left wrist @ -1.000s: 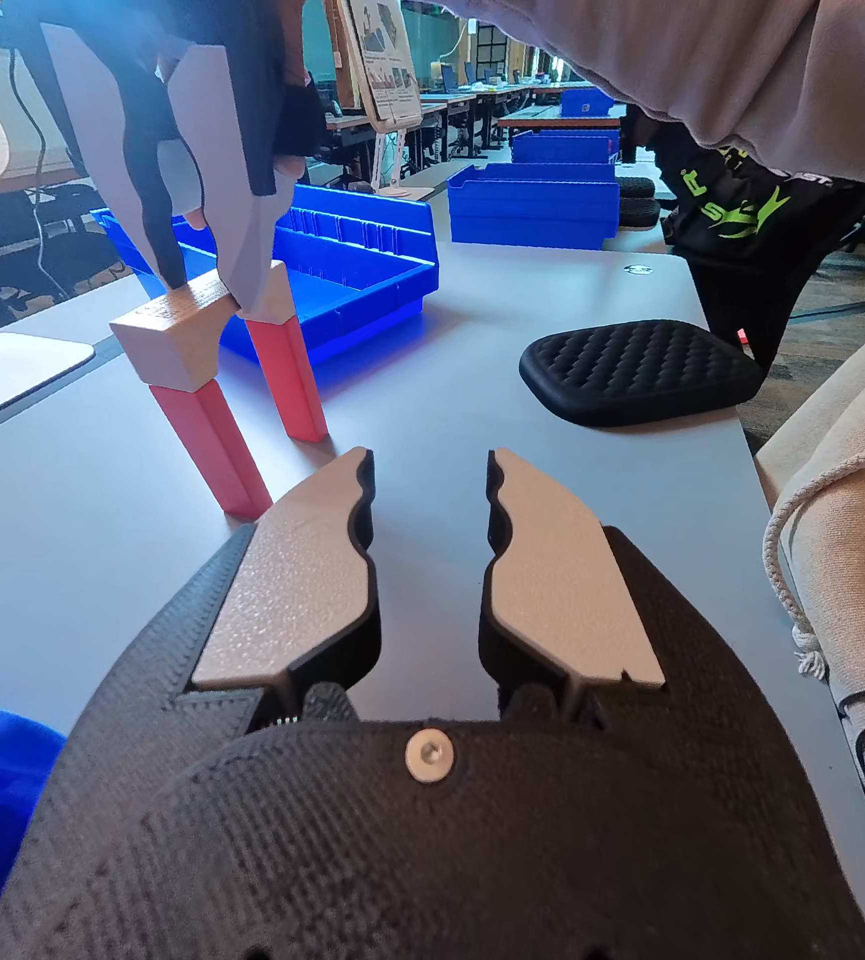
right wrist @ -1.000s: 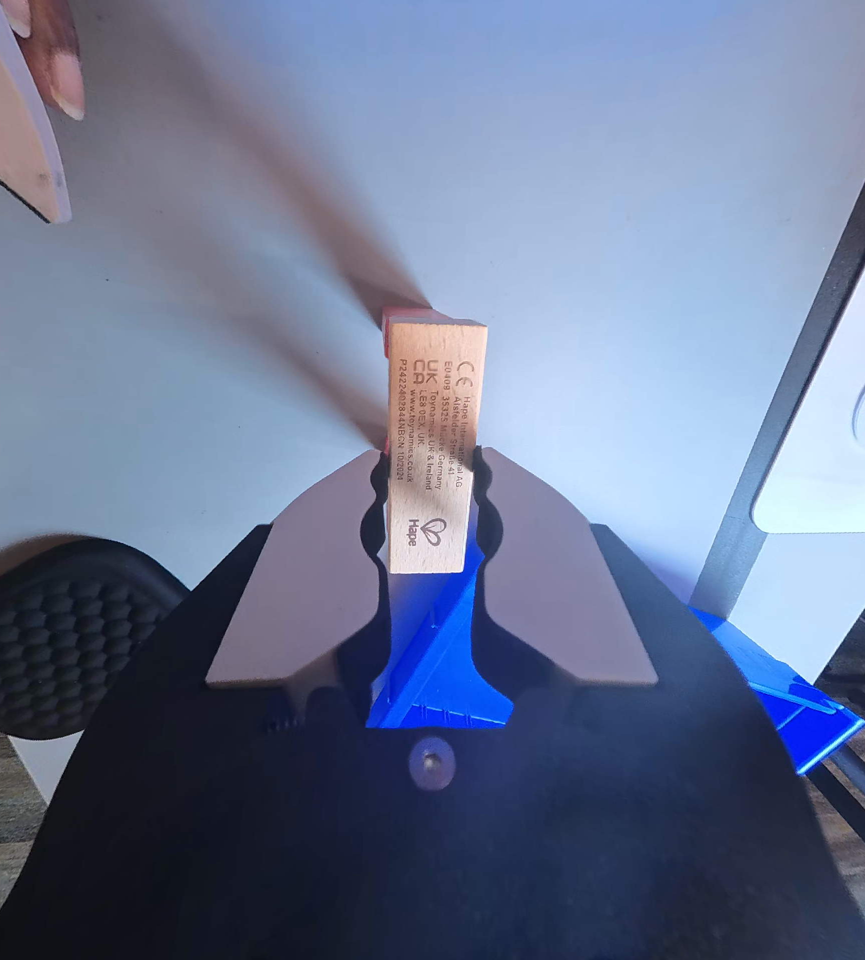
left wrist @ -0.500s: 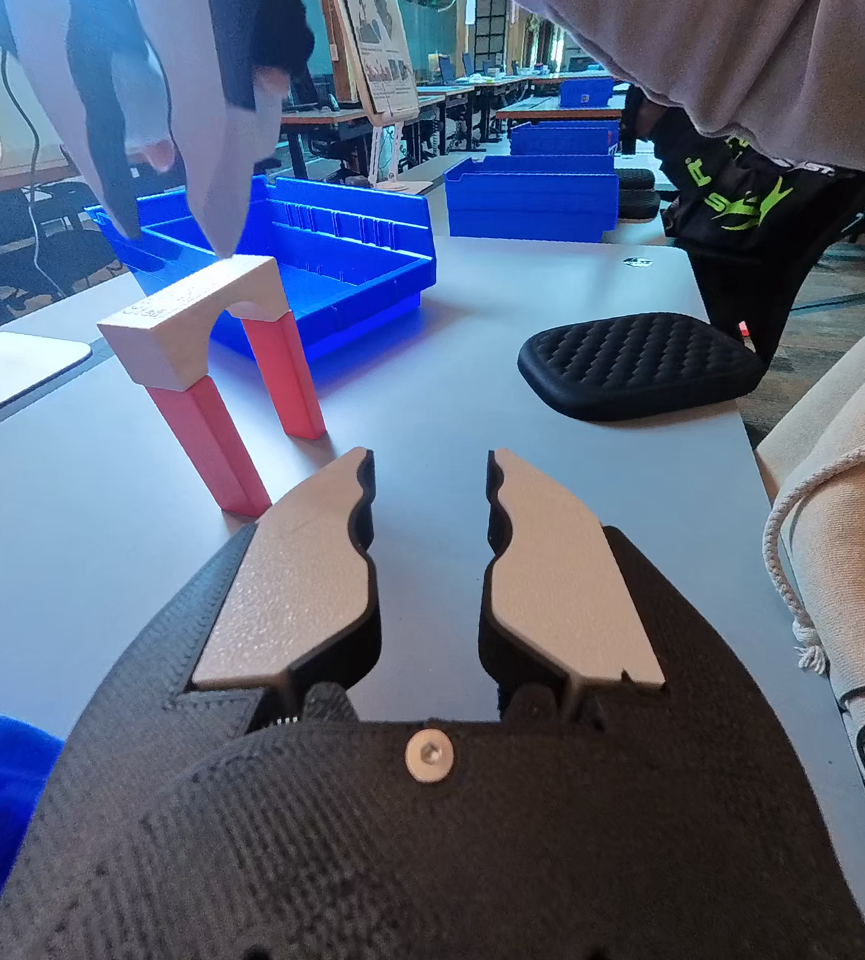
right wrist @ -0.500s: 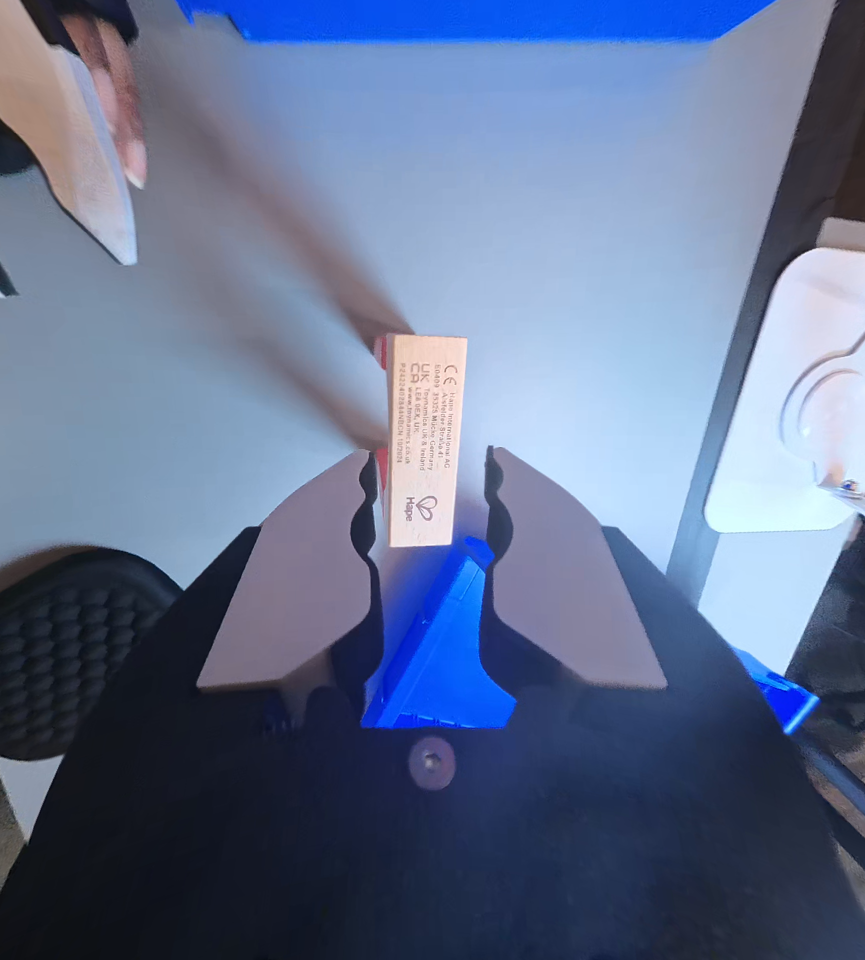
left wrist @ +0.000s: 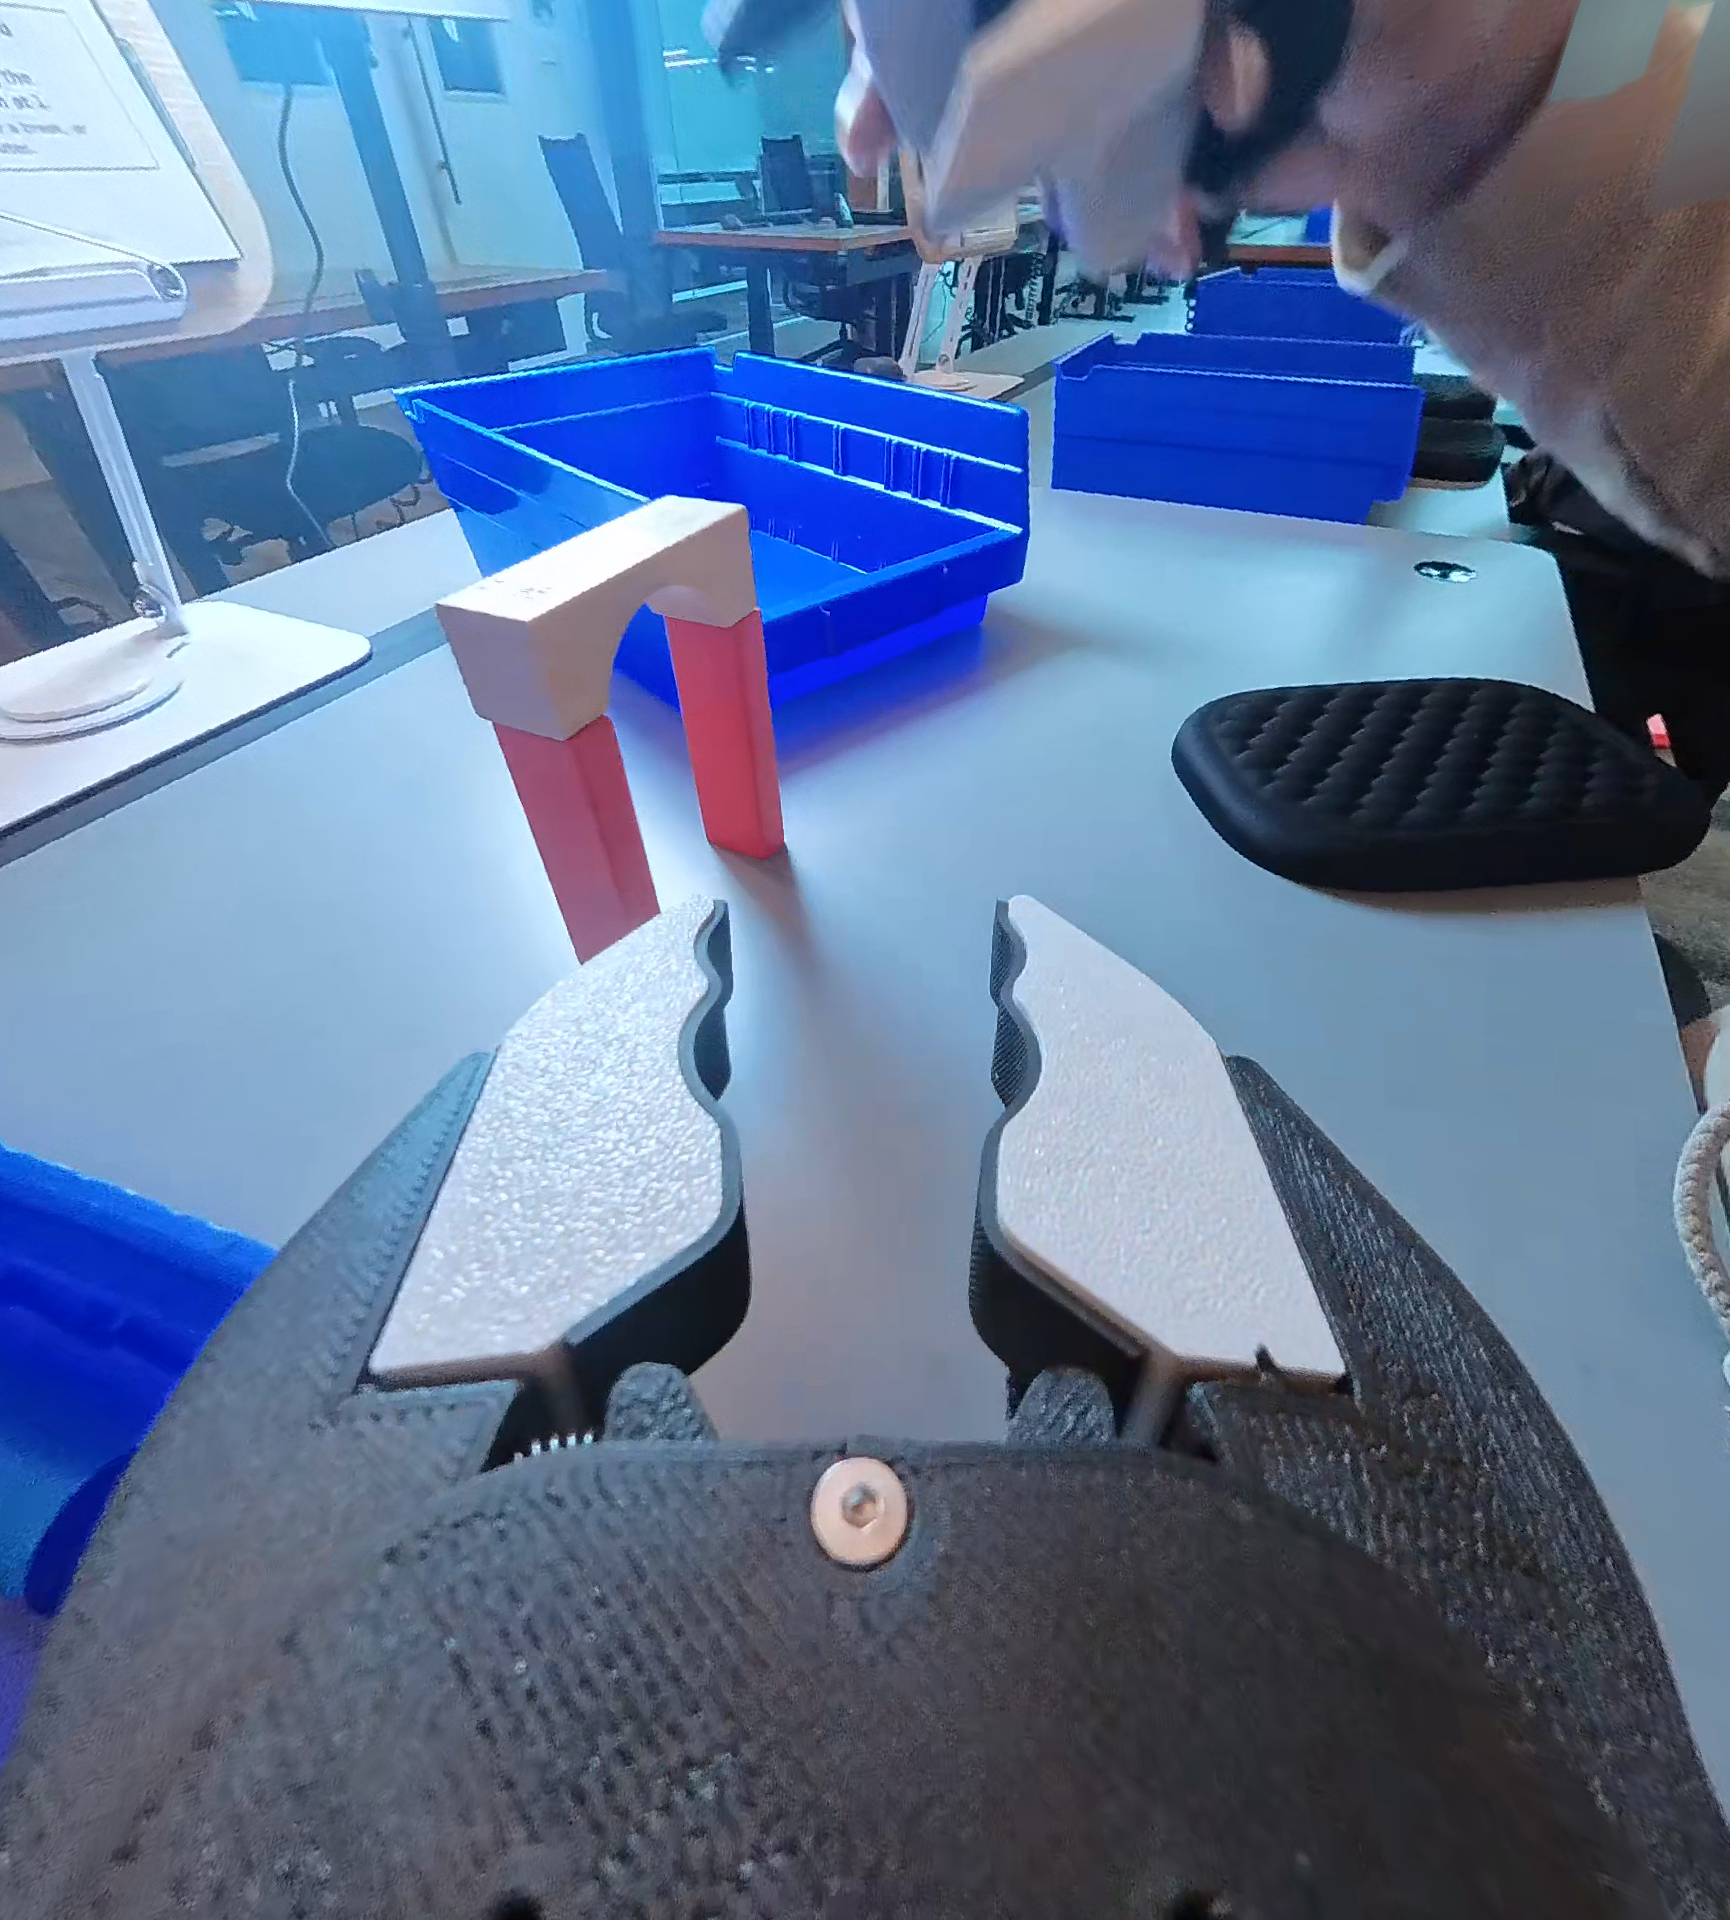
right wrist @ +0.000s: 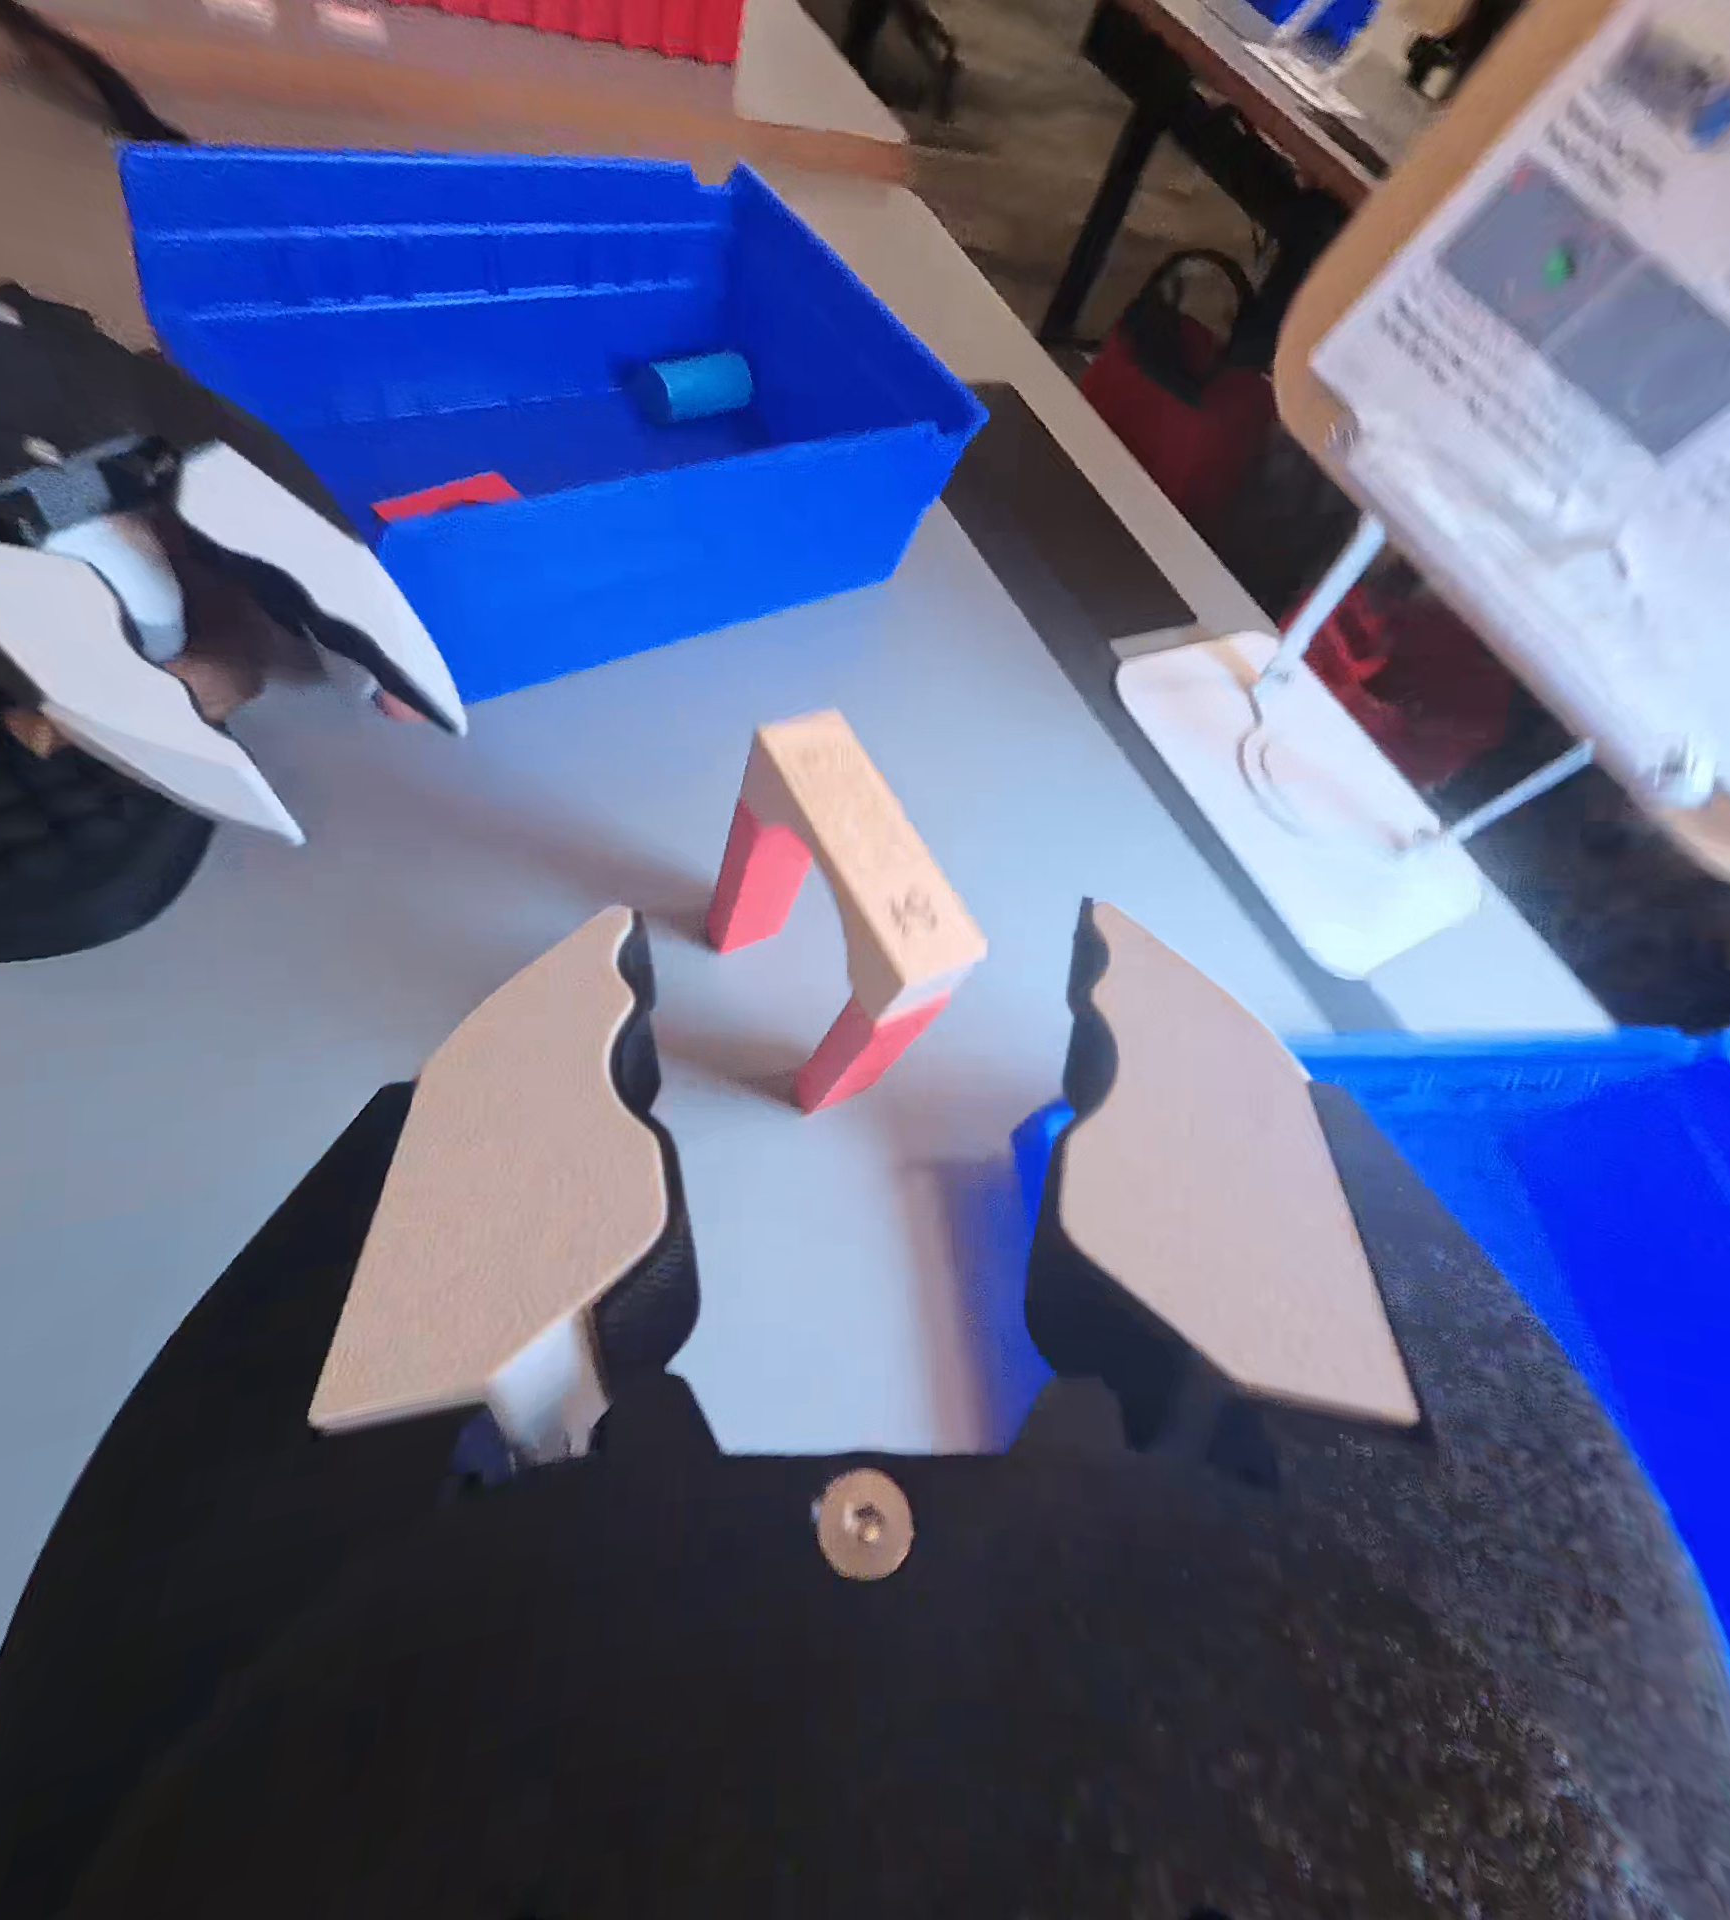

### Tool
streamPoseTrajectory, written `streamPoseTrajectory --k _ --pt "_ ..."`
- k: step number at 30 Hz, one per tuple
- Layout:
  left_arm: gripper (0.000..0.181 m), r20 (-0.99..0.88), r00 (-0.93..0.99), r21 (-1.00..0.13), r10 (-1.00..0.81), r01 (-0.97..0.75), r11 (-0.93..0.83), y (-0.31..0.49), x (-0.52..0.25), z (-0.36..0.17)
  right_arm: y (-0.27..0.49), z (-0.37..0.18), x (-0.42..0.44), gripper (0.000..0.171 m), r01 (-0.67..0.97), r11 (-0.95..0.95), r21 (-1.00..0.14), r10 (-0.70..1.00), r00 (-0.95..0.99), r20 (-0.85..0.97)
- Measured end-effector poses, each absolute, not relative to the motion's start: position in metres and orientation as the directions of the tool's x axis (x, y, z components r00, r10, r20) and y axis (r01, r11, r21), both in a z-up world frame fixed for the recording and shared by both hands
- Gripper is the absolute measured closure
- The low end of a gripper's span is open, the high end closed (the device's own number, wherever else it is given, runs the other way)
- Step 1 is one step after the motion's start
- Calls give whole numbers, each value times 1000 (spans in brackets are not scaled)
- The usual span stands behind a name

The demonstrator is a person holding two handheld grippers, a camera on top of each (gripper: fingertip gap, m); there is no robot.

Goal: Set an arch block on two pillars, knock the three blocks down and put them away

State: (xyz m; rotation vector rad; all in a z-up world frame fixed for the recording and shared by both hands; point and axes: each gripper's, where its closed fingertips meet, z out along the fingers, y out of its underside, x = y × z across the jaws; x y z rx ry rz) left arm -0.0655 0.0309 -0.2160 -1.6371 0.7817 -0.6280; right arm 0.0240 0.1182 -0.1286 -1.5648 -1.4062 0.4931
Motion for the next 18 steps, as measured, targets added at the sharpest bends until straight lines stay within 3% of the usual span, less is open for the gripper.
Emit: streamPoseTrajectory --k 1,8,15,18 --pt "133 -7 636 -981 -772 -155 -119 31 -66 -216 117 -142 33 92 530 71 -845 915 303 266" --pt "133 -77 677 -978 -732 -196 -77 35 -69 -217 107 -227 67 78 421 -80 -904 828 532 175" --pt "133 -199 702 -968 -683 -251 24 32 -73 -205 119 -240 72 78 378 -142 -915 785 606 128" --pt "135 -211 699 -966 -683 -254 38 30 -73 -202 120 -260 69 76 450 -180 -875 790 596 143"
